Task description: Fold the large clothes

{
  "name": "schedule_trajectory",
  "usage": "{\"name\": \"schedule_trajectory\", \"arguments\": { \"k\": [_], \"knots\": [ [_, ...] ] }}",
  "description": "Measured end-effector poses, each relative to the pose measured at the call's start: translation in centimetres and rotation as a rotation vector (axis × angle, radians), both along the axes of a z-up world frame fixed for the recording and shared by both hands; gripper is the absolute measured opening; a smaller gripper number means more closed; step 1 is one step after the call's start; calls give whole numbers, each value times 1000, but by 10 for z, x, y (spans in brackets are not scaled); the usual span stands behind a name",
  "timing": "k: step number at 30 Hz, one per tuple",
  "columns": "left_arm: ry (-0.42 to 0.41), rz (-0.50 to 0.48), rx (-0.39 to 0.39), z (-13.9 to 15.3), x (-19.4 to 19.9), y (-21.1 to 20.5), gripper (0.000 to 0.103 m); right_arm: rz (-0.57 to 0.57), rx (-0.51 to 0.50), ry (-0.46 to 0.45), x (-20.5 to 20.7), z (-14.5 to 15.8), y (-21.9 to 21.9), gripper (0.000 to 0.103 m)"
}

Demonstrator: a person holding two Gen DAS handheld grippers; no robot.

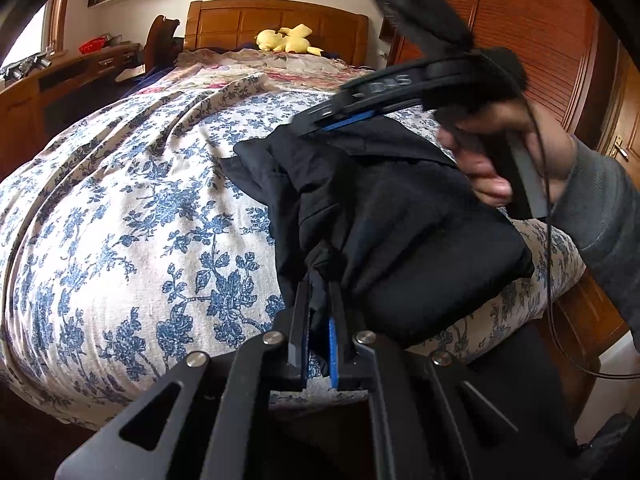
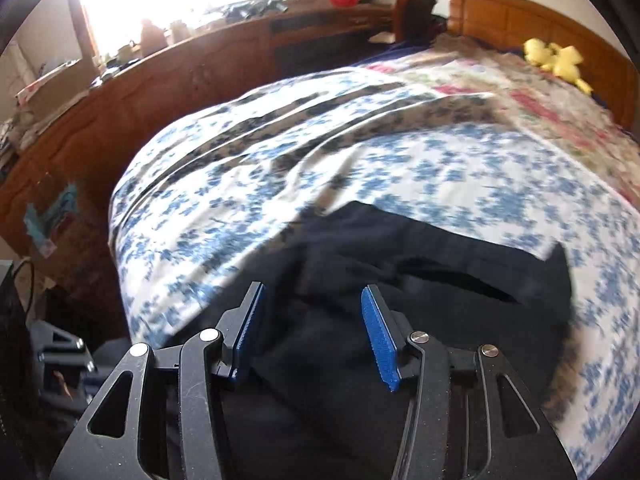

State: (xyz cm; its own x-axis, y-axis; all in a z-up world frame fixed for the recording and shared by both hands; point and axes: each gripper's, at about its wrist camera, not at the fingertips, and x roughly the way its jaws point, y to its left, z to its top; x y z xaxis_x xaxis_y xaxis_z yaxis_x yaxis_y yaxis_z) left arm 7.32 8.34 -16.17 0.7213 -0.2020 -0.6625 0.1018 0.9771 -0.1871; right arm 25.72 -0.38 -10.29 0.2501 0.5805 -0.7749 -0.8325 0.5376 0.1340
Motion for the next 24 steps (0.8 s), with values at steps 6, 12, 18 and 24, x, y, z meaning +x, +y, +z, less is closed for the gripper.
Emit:
{"name": "schedule_trajectory", "arguments": {
  "k": [6, 12, 18, 24],
  "knots": [
    [1, 0, -6, -2, -1, 1, 6, 31, -109, 76, 0, -24, 38, 50],
    [3, 7, -6, -2, -2, 4, 6, 120, -177, 108, -6, -43, 57, 3],
    [3, 41, -15, 1, 0, 16, 6, 53, -88, -34, -3, -15, 54, 0],
    [-9, 33, -30, 10, -9, 13, 7, 40, -30, -45, 2, 4, 36, 17]
  ]
}}
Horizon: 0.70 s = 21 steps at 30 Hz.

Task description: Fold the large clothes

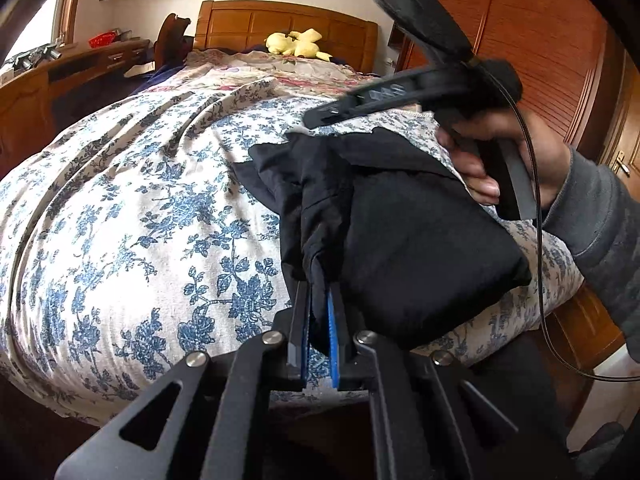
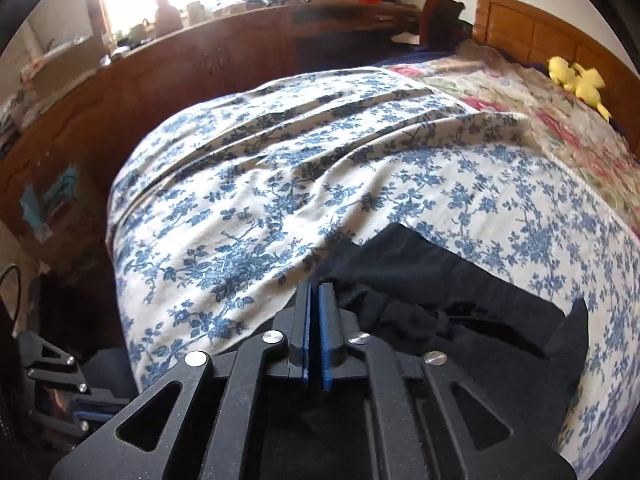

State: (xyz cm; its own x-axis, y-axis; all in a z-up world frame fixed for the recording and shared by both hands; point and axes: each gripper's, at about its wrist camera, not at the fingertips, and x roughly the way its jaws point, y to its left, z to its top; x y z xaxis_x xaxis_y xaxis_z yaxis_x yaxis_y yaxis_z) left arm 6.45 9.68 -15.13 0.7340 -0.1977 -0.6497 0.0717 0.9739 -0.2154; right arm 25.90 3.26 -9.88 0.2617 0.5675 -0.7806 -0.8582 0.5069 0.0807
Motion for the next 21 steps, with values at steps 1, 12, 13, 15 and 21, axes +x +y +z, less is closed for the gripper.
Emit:
{"name": "schedule_trajectory", "arguments": {
  "k": [1, 12, 13, 15, 21],
  "knots": [
    [2, 4, -3, 1, -1, 1, 7, -12, 4, -5, 1, 2, -4, 26],
    [27, 27, -6, 5, -25, 12, 31, -285, -69, -97, 64, -4, -126, 54],
    [25, 31, -2, 5, -26, 13, 33, -313, -74, -90, 73, -7, -135, 54],
    [21, 40, 1, 6, -28, 16, 36, -367, -76, -46, 93, -20, -150, 55],
    [29, 43, 13, 6, -27, 17, 39, -445, -9, 125, 127, -48, -169, 74]
  ]
}}
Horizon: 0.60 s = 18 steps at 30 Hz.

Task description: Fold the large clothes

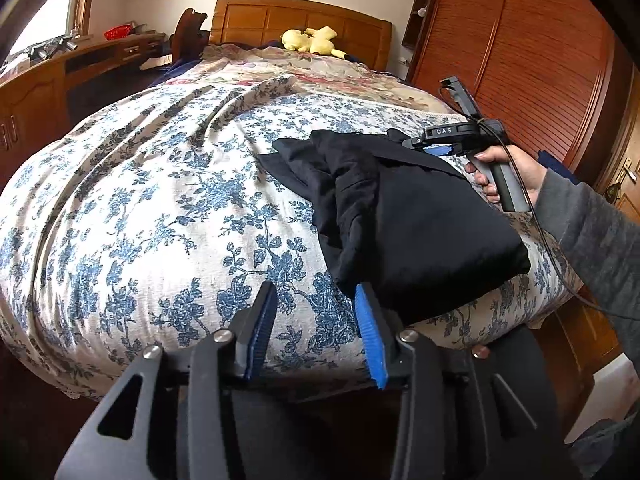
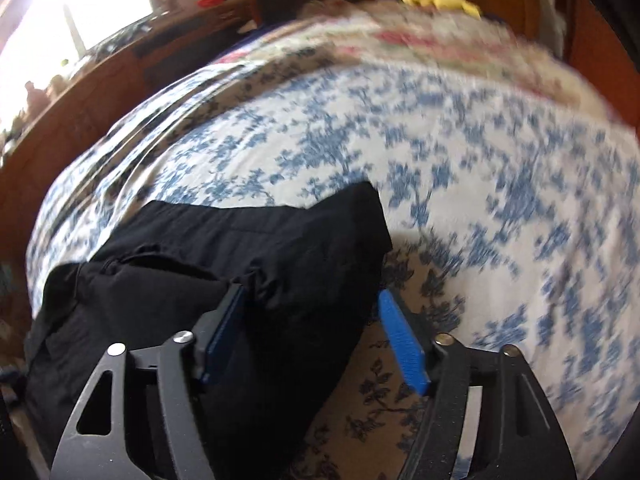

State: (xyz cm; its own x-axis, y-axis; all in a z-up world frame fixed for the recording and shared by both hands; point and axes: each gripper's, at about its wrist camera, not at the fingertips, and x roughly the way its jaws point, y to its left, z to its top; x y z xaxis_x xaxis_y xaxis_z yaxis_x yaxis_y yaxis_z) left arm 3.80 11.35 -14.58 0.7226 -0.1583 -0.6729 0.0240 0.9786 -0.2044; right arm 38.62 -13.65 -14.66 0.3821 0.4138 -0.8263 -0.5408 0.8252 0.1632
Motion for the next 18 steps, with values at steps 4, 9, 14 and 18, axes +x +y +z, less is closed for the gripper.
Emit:
{"name": "schedule_trajectory", "arguments": {
  "k": [4, 9, 14, 18],
  "knots": [
    [11, -9, -1, -5, 2, -3, 39, -55, 64, 117, 13, -17, -6, 76],
    [24, -17, 0, -10, 7, -8, 39, -42, 156, 187, 14, -22, -10, 50],
    [19, -28, 2, -7, 12, -11, 39, 10, 166, 77, -6, 1, -15, 11],
    [8, -39, -7, -6, 18, -14, 39, 0, 120, -33, -30, 20, -35, 8]
  ]
}}
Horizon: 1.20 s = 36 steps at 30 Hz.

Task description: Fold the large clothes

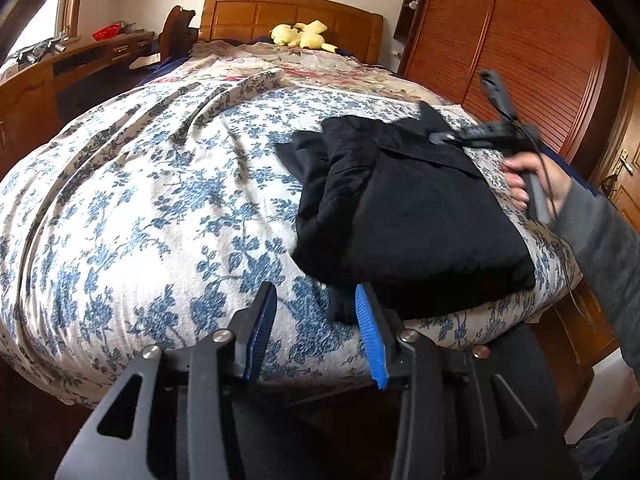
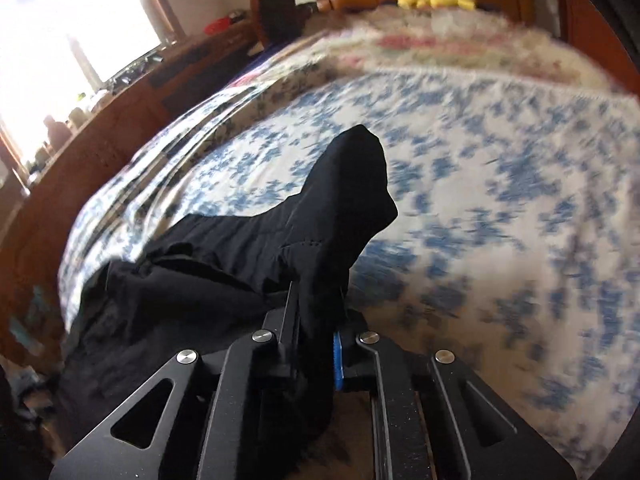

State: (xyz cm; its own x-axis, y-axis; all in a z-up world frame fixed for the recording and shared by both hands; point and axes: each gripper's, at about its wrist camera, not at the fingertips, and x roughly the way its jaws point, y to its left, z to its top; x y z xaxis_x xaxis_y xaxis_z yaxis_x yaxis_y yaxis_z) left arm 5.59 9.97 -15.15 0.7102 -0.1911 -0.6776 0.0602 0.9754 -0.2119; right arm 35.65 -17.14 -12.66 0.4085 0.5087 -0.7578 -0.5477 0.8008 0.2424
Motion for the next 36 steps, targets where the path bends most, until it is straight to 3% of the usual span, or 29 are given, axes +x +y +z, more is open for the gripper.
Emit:
{"name": "schedule_trajectory", "arguments": {
  "k": [4, 9, 16, 19, 21, 23, 31, 36],
  "knots": [
    [0, -17, -5, -2, 12, -5, 39, -57, -40, -54, -30, 8, -47, 8],
    [-6, -35, -3, -4, 39, -14, 39, -118, -41, -41, -62, 5, -107, 8],
    [25, -28, -12, -14, 68, -19, 39, -154, -27, -43, -71, -1, -123, 10],
    [34, -32, -1, -17, 73, -21, 39, -175, -37, -46, -69, -3, -123, 22],
    [38, -34, 7, -20, 76, -22, 39, -195, -48, -53, -67, -4, -122, 41],
    [45, -36, 6, -22, 79, -23, 39, -227, -53, -58, -63, -5, -124, 52],
    [57, -33, -5, -29, 85, -27, 39, -235, -25, 3, -49, -20, -121, 60],
    [53, -27, -53, -31, 85, -27, 39, -242, 10, 53, -43, -29, -121, 64]
  ]
}}
